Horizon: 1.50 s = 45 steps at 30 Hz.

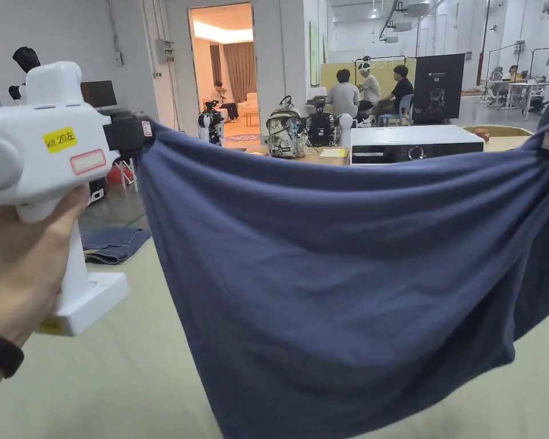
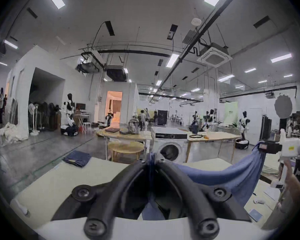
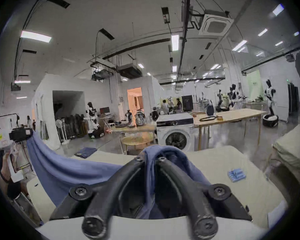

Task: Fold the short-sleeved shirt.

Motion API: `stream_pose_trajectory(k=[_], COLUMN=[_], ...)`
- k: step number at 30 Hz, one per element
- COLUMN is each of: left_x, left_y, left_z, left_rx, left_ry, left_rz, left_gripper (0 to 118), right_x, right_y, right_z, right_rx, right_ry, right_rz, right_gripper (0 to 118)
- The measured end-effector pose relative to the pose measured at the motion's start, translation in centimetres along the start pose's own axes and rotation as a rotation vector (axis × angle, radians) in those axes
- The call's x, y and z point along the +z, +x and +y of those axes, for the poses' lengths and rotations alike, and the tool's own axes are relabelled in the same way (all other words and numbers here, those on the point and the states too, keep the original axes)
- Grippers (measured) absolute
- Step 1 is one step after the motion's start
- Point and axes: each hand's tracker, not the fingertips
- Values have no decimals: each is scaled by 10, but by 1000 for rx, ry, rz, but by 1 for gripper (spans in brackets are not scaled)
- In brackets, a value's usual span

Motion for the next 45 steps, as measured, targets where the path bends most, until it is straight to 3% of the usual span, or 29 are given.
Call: stream_pose_trajectory(k=[9,17,20,25,31,33,35,37,40,42,44,45], left_x=[-83,-122,-130,-127,-19,26,77,125,177,199,219,193], left_y=[6,7,4,-3,-9,-9,-2,6,19,21,23,20], left_z=[7,-20,-36,-112,-213,-249,-282,-311,-341,-355,-366,-353], left_rx=[-7,17,15,82,149,207,235,315,357,350,364,373], left_ry=[-64,-97,-135,-267,-300,-341,-366,-421,-494,-556,-573,-584], left_rz=[86,61,74,35,46,-8,41,59,102,148,150,151], left_gripper=[0,0,0,0,0,0,0,0,0,0,0,0], right_x=[-113,-158,-166,-163,-63,-17,32,78,139,171,188,196], right_y=[0,13,16,27,45,47,43,43,35,31,33,32], right_z=[36,21,4,-78,-207,-255,-299,-337,-373,-389,-401,-403], right_rx=[97,19,22,28,19,33,28,-88,-192,-200,-229,-243], right_ry=[-56,-105,-143,-249,-328,-329,-374,-441,-495,-501,-541,-547], right_rz=[-109,-148,-142,-122,-26,-36,-40,-42,-97,-157,-148,-163], right_gripper=[6,6,6,6,6,6,6,6,6,6,6,6])
